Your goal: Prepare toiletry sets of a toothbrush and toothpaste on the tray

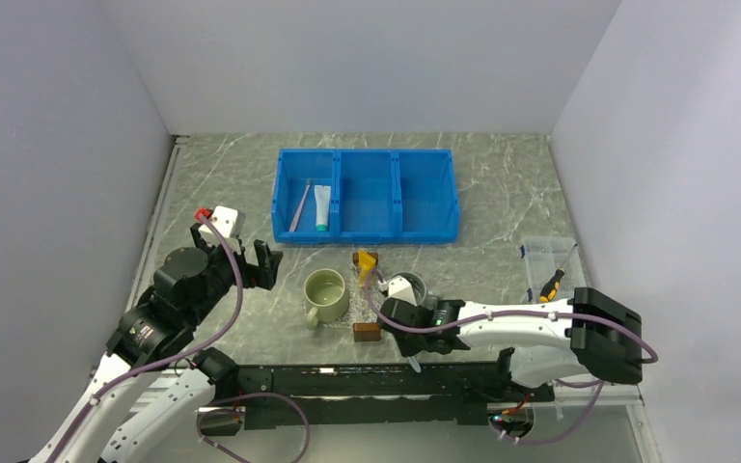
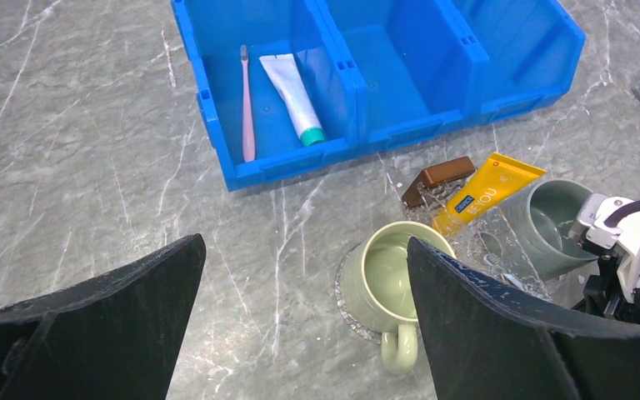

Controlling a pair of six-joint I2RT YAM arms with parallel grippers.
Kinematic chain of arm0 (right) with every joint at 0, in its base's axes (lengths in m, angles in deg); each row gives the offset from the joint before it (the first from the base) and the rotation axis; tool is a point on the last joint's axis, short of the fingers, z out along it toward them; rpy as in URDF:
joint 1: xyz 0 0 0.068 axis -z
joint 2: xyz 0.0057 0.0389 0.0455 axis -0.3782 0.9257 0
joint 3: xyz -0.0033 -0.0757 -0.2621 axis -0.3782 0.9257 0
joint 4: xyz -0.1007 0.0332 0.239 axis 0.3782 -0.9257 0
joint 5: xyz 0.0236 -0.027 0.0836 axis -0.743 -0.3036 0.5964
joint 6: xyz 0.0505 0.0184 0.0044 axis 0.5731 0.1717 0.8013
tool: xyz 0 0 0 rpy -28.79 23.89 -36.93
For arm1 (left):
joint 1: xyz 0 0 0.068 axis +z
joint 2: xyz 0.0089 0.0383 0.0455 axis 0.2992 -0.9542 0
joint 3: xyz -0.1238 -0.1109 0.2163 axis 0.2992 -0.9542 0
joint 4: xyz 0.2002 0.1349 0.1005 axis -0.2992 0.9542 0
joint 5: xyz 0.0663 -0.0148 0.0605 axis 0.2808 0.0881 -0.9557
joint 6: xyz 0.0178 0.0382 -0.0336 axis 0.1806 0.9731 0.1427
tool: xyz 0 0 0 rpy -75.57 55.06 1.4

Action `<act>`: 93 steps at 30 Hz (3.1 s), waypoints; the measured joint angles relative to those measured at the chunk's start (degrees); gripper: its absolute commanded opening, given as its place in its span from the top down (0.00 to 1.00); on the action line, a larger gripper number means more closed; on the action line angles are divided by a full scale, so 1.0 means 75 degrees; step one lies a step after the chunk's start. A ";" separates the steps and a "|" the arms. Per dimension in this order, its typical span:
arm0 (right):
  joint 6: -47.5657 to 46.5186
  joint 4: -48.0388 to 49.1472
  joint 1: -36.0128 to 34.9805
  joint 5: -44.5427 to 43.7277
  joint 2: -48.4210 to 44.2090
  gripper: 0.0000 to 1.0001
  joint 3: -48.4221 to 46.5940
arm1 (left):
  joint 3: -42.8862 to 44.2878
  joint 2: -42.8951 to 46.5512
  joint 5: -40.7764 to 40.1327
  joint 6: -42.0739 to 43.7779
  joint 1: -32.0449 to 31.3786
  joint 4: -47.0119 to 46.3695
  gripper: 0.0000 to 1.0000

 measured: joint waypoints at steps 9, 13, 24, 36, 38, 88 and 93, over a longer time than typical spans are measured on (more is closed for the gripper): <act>-0.0338 -0.1052 -0.0085 0.0353 -0.0554 1.00 -0.0667 | 0.0000 0.0000 0.0000 0.0000 0.0000 0.0000 0.03; -0.0455 -0.1600 -0.0102 0.0586 -0.0729 1.00 -0.1014 | 0.0000 -0.0012 0.0006 0.0003 0.0000 0.0000 0.03; -0.0484 -0.3159 -0.0108 0.1014 -0.0833 1.00 -0.1306 | 0.0000 -0.0093 0.0149 0.0003 0.0000 0.0000 0.02; -0.0495 -0.4156 -0.0111 0.1326 -0.1483 1.00 -0.1393 | 0.0000 -0.0303 0.0766 -0.0105 0.0000 -0.0035 0.01; -0.0589 -0.4264 -0.0111 0.1472 -0.1824 1.00 -0.1539 | 0.0000 -0.0414 0.0947 -0.0195 0.0000 -0.0015 0.01; -0.3092 -0.0239 -0.0111 0.5330 -0.1705 1.00 -0.3654 | 0.0694 -0.0469 0.9693 -0.0498 0.0000 0.0061 0.32; -0.3092 -0.0224 -0.0111 0.5339 -0.1705 1.00 -0.3654 | 0.0737 -0.0425 0.9745 -0.0420 0.0000 0.0064 0.45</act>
